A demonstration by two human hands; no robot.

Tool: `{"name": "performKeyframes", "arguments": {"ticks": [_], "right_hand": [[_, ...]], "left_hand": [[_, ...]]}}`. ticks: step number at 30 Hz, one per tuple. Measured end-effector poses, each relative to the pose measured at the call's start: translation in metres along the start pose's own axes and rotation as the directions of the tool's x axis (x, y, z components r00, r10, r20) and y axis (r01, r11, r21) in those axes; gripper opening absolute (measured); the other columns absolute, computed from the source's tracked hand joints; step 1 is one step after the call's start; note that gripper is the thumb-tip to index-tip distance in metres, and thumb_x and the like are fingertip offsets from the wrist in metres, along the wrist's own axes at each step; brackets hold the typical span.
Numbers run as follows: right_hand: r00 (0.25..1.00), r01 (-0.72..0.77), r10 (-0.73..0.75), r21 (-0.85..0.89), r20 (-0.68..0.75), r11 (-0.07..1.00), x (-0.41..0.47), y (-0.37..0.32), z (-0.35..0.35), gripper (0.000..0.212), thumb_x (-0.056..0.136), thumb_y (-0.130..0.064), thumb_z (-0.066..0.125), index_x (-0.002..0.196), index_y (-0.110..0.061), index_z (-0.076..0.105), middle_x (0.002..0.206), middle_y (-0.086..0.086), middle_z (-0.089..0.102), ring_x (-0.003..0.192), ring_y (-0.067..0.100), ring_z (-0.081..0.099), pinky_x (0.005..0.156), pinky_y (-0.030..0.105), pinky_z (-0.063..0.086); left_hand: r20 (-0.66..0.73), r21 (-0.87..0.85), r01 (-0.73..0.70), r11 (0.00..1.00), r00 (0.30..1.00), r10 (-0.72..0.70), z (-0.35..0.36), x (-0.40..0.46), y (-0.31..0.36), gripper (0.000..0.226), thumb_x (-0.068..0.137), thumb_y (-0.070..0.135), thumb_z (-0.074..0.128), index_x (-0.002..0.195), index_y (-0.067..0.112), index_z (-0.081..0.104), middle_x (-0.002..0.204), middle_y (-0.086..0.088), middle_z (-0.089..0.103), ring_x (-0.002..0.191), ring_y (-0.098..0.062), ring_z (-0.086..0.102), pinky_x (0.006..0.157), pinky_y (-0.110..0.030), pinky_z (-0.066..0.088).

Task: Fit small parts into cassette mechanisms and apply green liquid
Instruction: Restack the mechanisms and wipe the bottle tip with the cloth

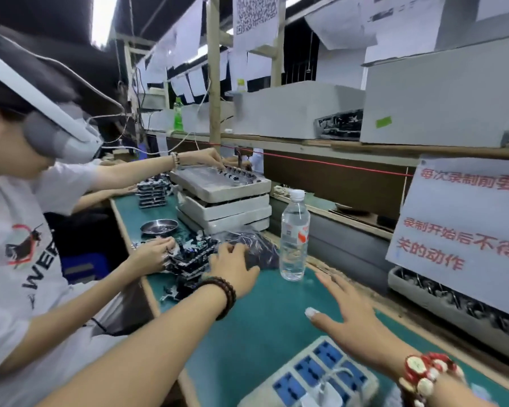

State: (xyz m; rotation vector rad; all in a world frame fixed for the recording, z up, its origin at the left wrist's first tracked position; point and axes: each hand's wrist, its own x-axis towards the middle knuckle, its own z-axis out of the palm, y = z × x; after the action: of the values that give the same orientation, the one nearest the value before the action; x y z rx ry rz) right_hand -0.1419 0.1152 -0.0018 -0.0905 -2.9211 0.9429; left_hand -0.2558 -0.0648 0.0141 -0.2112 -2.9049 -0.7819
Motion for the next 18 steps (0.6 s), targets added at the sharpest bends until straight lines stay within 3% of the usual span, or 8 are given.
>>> {"name": "performKeyframes", "arguments": {"ticks": [3, 7, 12, 18], "right_hand": [[1.0, 0.003, -0.003, 0.021, 0.009, 1.0, 0.008, -0.003, 0.007, 0.067, 0.091, -0.05, 0.045, 0.146, -0.044, 0.007, 0.155, -0.016, -0.003, 0.144, 0.018, 0.003, 0.116, 0.044, 0.014], [1.0, -0.007, 0.007, 0.098, 0.006, 0.995, 0.016, -0.001, 0.013, 0.061, 0.093, -0.045, 0.048, 0.144, -0.043, 0.015, 0.153, -0.016, 0.011, 0.142, 0.017, 0.008, 0.115, 0.038, 0.015], [1.0, -0.009, 0.011, 0.151, -0.013, 0.988, 0.036, -0.006, 0.018, 0.054, 0.092, -0.04, 0.051, 0.139, -0.043, 0.024, 0.148, -0.011, 0.029, 0.138, 0.019, 0.019, 0.112, 0.028, 0.019], [0.995, 0.095, -0.094, 0.139, -0.012, 0.986, 0.07, -0.026, 0.031, 0.054, 0.091, -0.041, 0.051, 0.138, -0.045, 0.023, 0.144, -0.019, 0.031, 0.135, 0.013, 0.021, 0.108, 0.024, 0.021]], "left_hand": [[-0.048, 0.089, 0.127, 0.988, 0.991, -0.124, -0.001, 0.021, -0.033, 0.052, 0.089, 0.043, 0.052, 0.135, 0.025, 0.035, 0.145, -0.007, 0.019, 0.133, -0.033, 0.021, 0.107, -0.05, 0.03], [-0.085, 0.191, 0.202, 0.961, 0.978, -0.189, -0.004, 0.048, -0.06, 0.071, 0.083, 0.054, 0.056, 0.141, 0.025, 0.024, 0.151, -0.007, 0.012, 0.139, -0.033, 0.012, 0.106, -0.054, 0.026], [-0.021, 0.216, 0.238, 0.947, 0.971, -0.239, -0.01, 0.081, -0.073, 0.093, 0.077, 0.058, 0.062, 0.147, 0.028, 0.009, 0.154, -0.01, 0.006, 0.142, -0.034, 0.004, 0.109, -0.052, 0.021], [0.096, 0.338, 0.225, 0.914, 0.958, -0.271, -0.013, 0.115, -0.081, 0.103, 0.073, 0.068, 0.058, 0.148, 0.029, -0.001, 0.154, -0.013, 0.004, 0.141, -0.036, 0.005, 0.113, -0.05, 0.018]]}}
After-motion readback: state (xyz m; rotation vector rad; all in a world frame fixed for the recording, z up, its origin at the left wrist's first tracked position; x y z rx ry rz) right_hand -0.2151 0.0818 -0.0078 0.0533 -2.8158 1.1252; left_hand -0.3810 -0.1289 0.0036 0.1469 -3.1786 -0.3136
